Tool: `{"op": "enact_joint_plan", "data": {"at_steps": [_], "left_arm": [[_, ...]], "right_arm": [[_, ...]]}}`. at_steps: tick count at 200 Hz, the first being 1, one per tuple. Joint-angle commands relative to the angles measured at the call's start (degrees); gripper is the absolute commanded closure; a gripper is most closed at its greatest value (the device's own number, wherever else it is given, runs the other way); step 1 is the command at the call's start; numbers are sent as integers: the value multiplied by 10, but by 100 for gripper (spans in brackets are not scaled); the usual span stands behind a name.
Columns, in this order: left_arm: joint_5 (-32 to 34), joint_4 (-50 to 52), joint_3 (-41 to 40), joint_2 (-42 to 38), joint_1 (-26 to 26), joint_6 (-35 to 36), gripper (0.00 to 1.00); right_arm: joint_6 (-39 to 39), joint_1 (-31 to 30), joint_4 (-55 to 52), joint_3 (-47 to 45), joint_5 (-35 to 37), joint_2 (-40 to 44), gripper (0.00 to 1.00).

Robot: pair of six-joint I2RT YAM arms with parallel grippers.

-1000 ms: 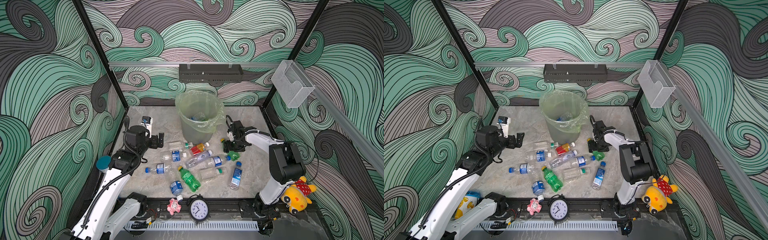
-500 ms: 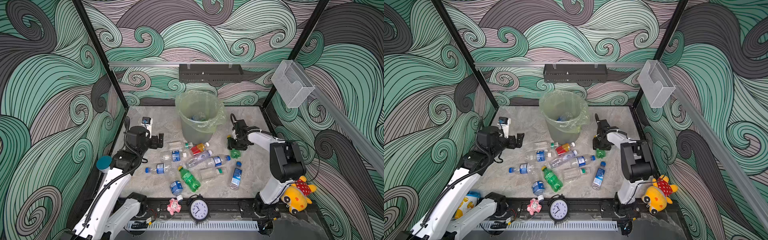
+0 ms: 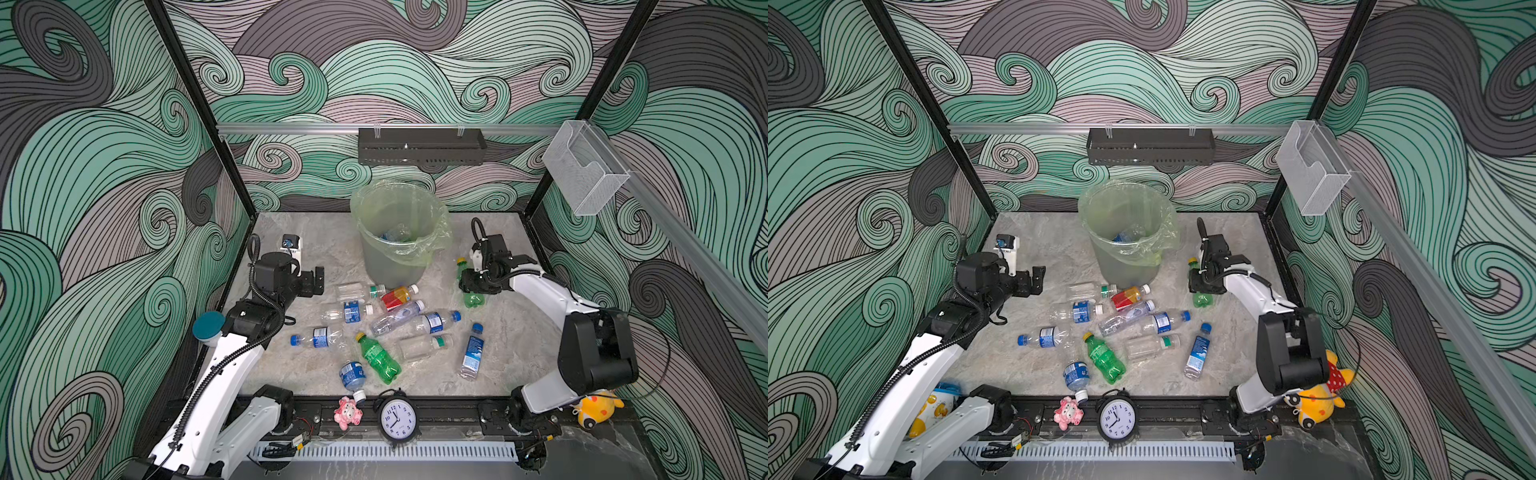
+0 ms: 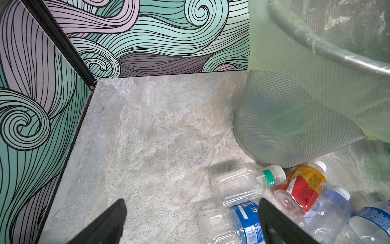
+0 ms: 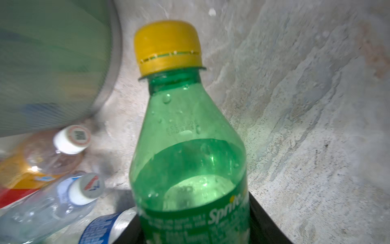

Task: Throw the plastic bottles in the bin
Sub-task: Pick up the plastic bottle from the middle-right of the table, then throw the plastic bottle into the trash bin.

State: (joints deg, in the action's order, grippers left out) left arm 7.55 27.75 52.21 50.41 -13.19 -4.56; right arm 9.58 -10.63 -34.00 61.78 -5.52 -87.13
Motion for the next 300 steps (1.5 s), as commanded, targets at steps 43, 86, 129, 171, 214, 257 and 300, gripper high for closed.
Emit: {"op": "enact_joint_plan", "data": {"at_steps": [43,86,129,171,214,257,300], "left_arm": [[17,13,1,-20,5,14,1],[25,3,-1,-12,6,14,1],[24,-5,4,1,7,9,1],[23,-9,0,1,7,9,1],[19,-10,6,11,7,12,1],[9,-16,14,15,8,-2,1],[10,6,28,14,9,18,1]], "right_arm": [[-22,3,5,10,-57,149,45],[-37,3,21,4,-143,238,46],[-31,3,75,-29,-174,314,45],[-10,2,92,-2,-214,298,46],[15,-25,114,163,-199,178,50],[-5,-96,-70,506,-155,-76,30],[-45,-109,-124,523,-139,-87,20]]}}
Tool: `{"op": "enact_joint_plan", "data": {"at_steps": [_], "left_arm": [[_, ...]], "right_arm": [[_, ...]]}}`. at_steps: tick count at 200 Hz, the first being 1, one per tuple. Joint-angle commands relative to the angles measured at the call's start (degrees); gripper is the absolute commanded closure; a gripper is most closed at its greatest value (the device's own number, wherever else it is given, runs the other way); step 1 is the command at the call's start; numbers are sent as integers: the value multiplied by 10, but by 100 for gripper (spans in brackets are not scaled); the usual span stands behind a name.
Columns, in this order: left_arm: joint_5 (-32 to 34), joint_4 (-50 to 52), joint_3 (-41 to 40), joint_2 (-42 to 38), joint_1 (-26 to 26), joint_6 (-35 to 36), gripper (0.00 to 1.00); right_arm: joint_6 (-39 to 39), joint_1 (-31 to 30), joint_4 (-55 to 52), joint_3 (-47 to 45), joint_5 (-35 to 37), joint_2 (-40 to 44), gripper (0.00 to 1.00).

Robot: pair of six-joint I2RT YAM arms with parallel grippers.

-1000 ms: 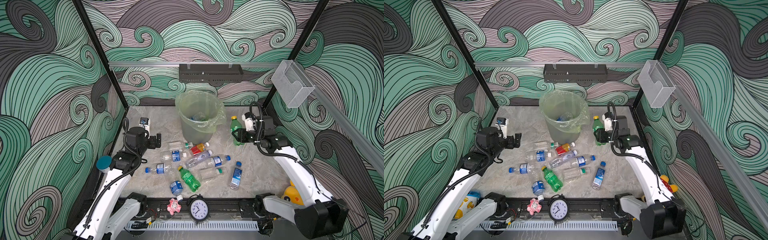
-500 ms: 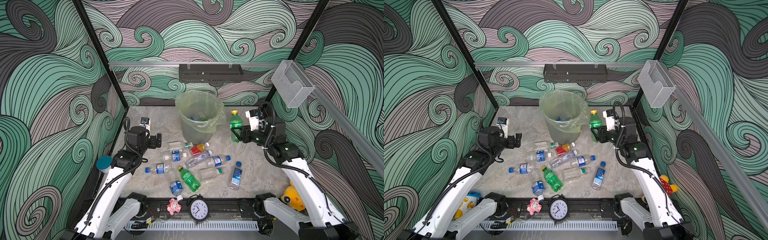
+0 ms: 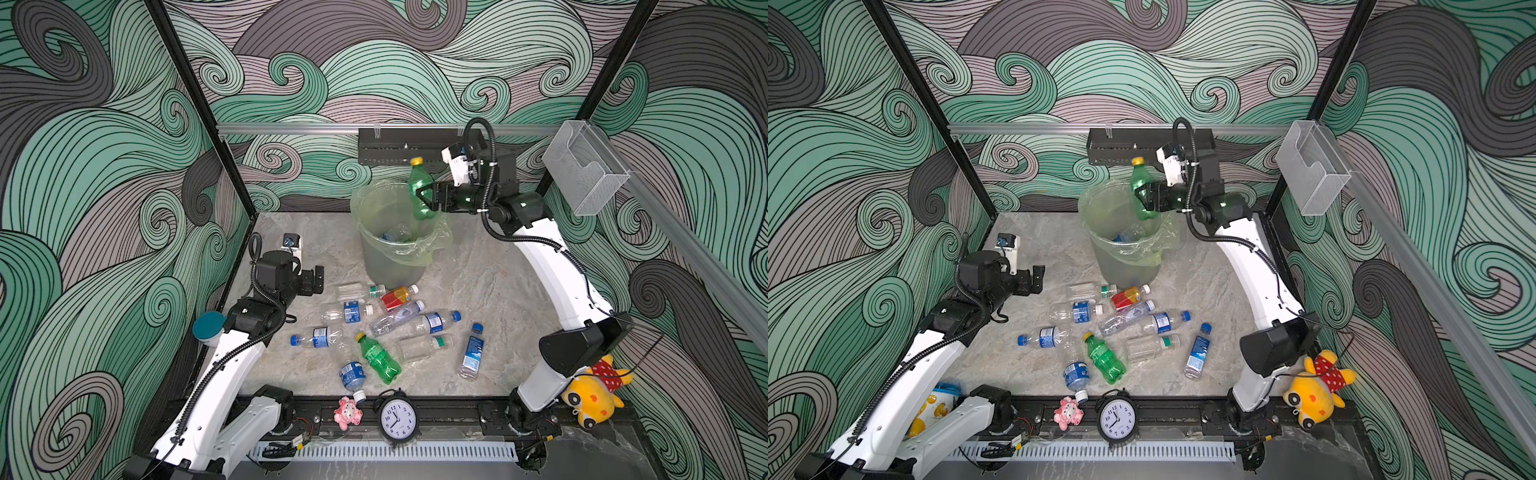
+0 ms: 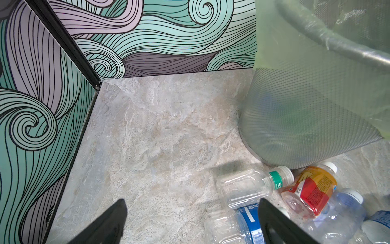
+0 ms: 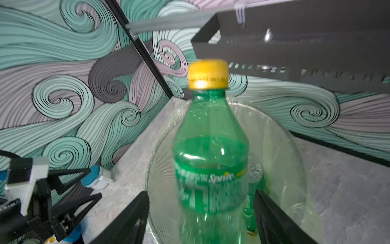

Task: Throw the plastic bottles in the bin
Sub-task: Throw the plastic bottle into the trash bin, then pick up the plastic bottle from the bottom-right of the table.

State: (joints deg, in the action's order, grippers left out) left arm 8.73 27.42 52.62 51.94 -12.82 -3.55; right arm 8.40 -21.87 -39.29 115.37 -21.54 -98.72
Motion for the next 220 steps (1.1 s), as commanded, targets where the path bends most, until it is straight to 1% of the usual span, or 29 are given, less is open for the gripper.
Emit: {"op": "enact_joint_plan", "data": {"at_steps": [1,33,55,89,105,128,143,161,171,195,220], "left_arm": [[-2,10,24,-1,5,8,1],[-5,2,21,2,5,13,1],[-12,-3,21,10,5,16,1],[-18,-14,18,23,5,16,1],[-17,-14,16,25,6,19,1],[-14,-11,13,23,6,29,1],[-7,-8,8,23,6,35,1],[4,-10,-2,23,7,36,1],[4,-11,-7,23,7,36,1],[3,-12,-15,20,7,35,1],[7,-4,-9,18,7,41,1]], "right_arm": [[-34,3,-71,-15,22,31,19],[-43,9,-69,-87,38,110,19],[-38,17,-70,-147,75,170,20],[15,43,-71,-269,118,253,22],[37,51,-93,-322,138,283,23],[76,53,-141,-378,207,315,22],[100,53,-163,-410,231,333,21],[119,53,-203,-435,233,334,20],[125,52,-219,-451,220,333,20],[148,41,-225,-513,187,348,19],[169,36,-241,-557,190,358,19]]}}
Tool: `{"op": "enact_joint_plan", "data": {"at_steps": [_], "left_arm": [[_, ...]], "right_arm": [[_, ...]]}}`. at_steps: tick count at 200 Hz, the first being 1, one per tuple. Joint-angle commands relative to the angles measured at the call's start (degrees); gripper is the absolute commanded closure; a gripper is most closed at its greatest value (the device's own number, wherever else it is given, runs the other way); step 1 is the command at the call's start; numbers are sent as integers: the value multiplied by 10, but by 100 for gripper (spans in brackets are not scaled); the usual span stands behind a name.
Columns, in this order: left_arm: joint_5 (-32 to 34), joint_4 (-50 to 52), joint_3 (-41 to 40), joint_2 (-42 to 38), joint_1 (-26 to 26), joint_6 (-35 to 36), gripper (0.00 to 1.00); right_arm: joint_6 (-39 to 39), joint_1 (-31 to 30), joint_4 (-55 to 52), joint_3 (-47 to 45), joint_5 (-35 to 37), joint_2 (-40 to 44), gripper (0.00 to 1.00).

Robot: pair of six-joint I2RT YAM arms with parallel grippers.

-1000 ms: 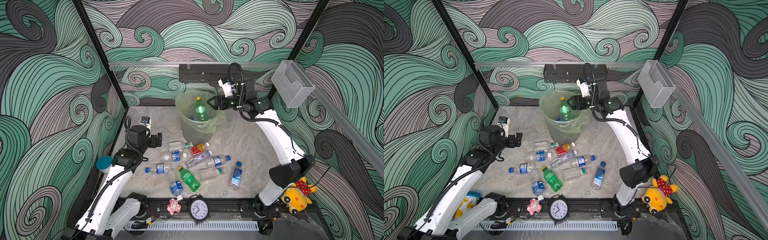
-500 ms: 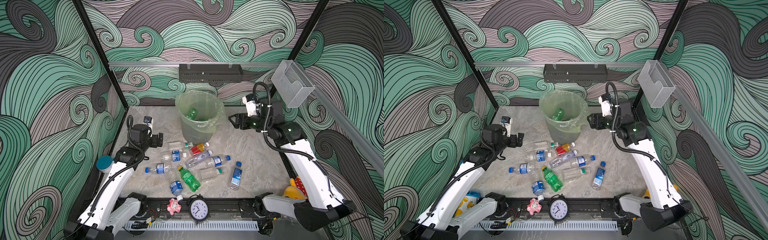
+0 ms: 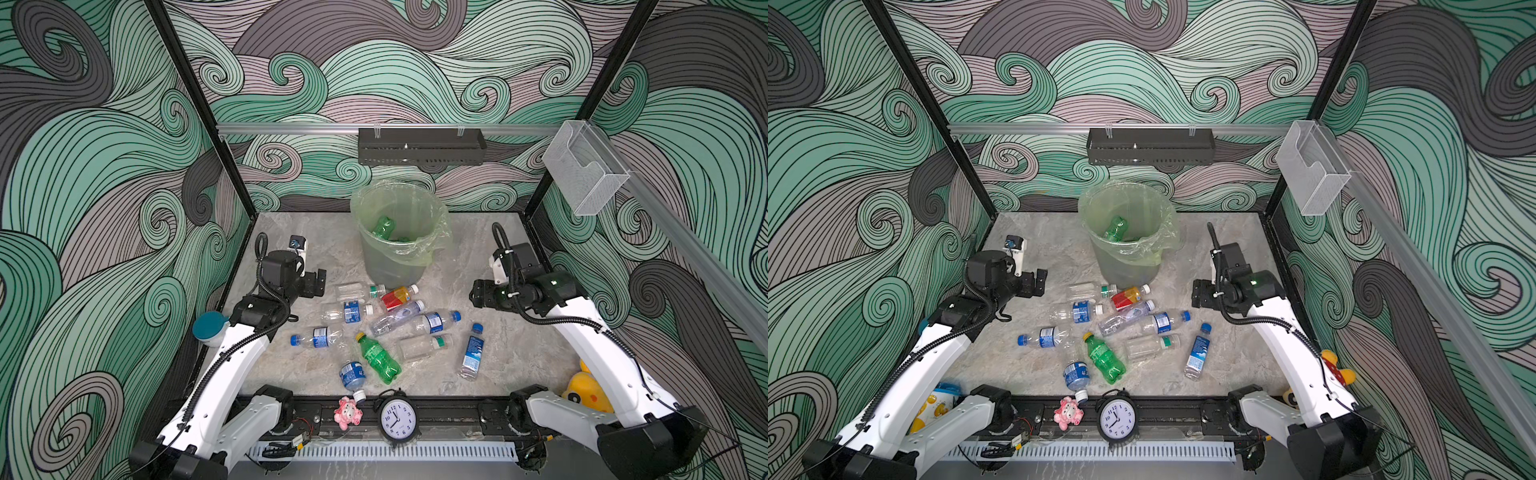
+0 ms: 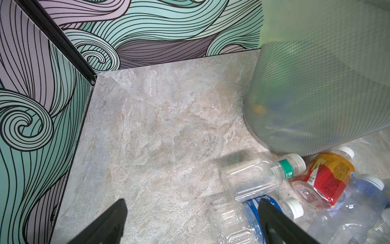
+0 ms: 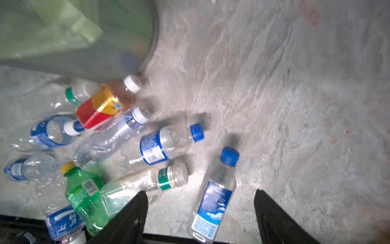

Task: Throw the plastic bottles in the bin
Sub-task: Pick up the plastic bottle from the bottom-right of the table.

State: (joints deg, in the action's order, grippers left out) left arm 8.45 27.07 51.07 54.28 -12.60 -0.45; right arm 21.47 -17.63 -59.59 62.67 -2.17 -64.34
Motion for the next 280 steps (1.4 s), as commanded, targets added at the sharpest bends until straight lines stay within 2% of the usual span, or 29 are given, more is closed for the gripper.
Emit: {"op": "enact_joint_plan", "data": {"at_steps": [1,28,100,141,247,280], "left_arm": [[10,0,7,-6,5,10,1],[13,-2,4,-11,5,14,1],[16,-2,2,-17,6,14,1],[15,-4,4,-15,6,11,1],[23,6,2,-24,7,12,1],[26,9,5,-26,8,15,1]], "right_arm": [[39,-6,-38,-33,-4,15,19],[71,-15,-22,-85,-21,20,17],[153,-21,114,-209,-59,-4,17],[178,-22,186,-244,-70,-52,19],[127,-22,210,-251,-48,-120,36],[109,-22,201,-239,-16,-116,47]]}}
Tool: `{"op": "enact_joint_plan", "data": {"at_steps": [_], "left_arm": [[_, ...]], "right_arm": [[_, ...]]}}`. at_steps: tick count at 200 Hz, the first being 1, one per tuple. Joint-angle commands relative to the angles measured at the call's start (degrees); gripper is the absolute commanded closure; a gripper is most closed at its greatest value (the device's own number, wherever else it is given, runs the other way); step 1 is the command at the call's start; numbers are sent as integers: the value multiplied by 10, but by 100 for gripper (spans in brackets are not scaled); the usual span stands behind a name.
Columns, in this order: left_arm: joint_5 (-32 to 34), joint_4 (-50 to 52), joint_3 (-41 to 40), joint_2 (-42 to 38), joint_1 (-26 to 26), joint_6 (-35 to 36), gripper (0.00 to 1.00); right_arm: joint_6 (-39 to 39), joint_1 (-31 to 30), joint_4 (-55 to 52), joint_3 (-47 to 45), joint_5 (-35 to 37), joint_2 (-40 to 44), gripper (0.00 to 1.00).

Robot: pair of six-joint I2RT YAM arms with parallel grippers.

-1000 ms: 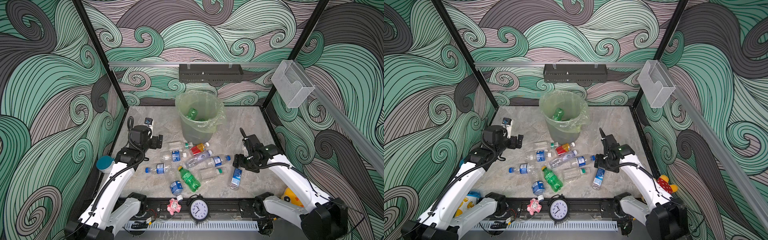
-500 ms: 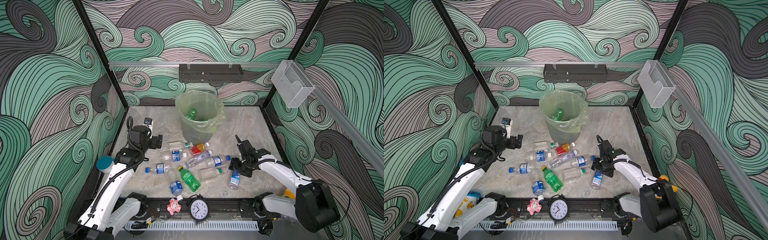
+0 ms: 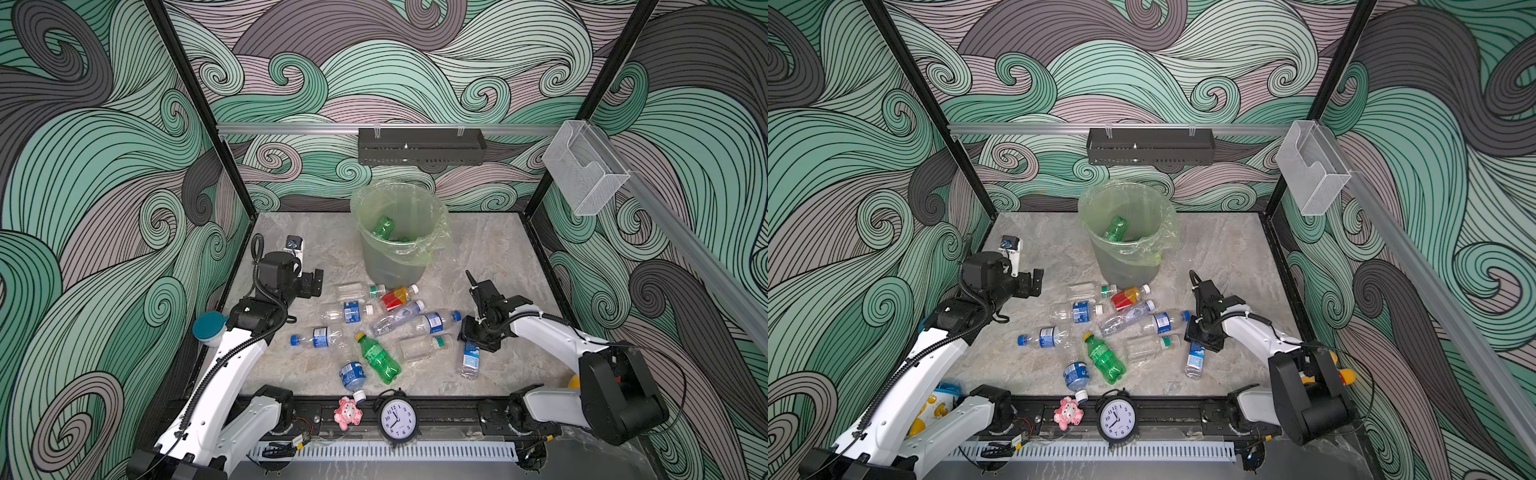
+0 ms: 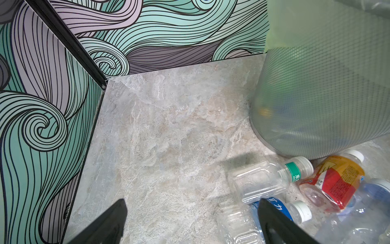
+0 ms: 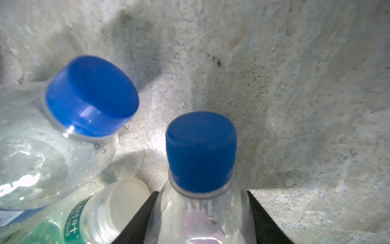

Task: Throw the plastic bottles in the bin
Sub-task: Pick up the plastic bottle from the bottom-right of the table.

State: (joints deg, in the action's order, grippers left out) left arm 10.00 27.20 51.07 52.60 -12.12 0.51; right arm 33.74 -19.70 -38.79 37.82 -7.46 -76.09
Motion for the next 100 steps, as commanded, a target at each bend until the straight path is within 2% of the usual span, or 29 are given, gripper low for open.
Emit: {"op": "enact_joint_plan", "data": {"at_steps": [1,38,60,100], "left_arm": [[11,7,6,-9,3,5,1],[11,18,11,-9,4,14,1],[5,31,17,-10,5,25,1],[2,53,30,-10,5,41,1]], "right_arm": [[-14,-2,-7,10,37,3,47],[-41,-2,-10,39,74,43,55],[-76,-1,-43,83,134,57,56],[-134,17,-40,148,169,81,56]]}}
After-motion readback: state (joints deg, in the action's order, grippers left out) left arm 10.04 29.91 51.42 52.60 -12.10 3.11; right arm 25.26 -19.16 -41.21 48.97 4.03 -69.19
